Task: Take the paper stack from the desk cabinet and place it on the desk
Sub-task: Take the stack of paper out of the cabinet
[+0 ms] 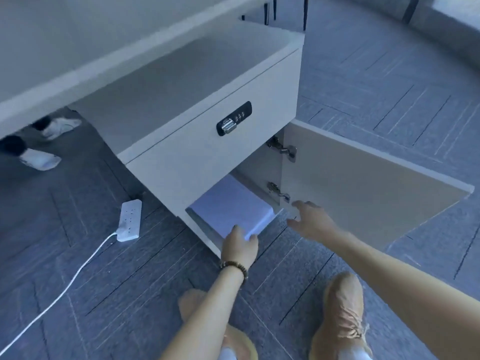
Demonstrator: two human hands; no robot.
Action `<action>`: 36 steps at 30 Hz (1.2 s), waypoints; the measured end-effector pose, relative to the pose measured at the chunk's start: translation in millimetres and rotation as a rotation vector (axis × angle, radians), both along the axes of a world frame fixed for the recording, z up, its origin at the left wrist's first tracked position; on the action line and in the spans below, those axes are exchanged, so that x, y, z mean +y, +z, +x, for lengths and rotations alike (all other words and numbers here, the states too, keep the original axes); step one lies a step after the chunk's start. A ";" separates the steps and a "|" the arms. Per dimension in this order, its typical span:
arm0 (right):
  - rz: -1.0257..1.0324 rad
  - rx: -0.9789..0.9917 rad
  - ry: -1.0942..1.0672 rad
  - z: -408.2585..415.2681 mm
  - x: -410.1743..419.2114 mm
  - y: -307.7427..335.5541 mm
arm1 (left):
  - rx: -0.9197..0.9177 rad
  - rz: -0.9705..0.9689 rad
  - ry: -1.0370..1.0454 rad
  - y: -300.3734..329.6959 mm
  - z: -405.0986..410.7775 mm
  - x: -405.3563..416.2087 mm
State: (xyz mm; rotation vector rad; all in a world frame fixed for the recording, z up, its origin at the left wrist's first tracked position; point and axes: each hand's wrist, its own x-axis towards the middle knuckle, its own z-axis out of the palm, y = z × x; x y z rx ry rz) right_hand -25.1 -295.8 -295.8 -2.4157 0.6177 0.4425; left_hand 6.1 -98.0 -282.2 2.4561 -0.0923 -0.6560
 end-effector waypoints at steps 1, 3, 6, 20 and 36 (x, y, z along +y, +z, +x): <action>0.023 0.022 0.005 11.4 -0.5 -19.8 | 0.066 -0.022 0.062 -25.1 7.6 -1.4; 0.094 0.062 -0.019 32.5 -1.6 -57.2 | 0.223 -0.054 0.194 -79.2 19.7 -4.8; 0.188 0.064 -0.125 58.9 -3.1 -111.4 | 0.337 -0.095 0.372 -139.9 35.5 -10.7; 0.059 0.038 -0.050 131.4 3.8 -244.3 | 0.327 -0.158 0.976 -257.3 88.4 -24.0; 0.214 0.007 -0.414 150.1 6.1 -257.0 | 0.415 -0.315 1.110 -256.9 96.6 -22.3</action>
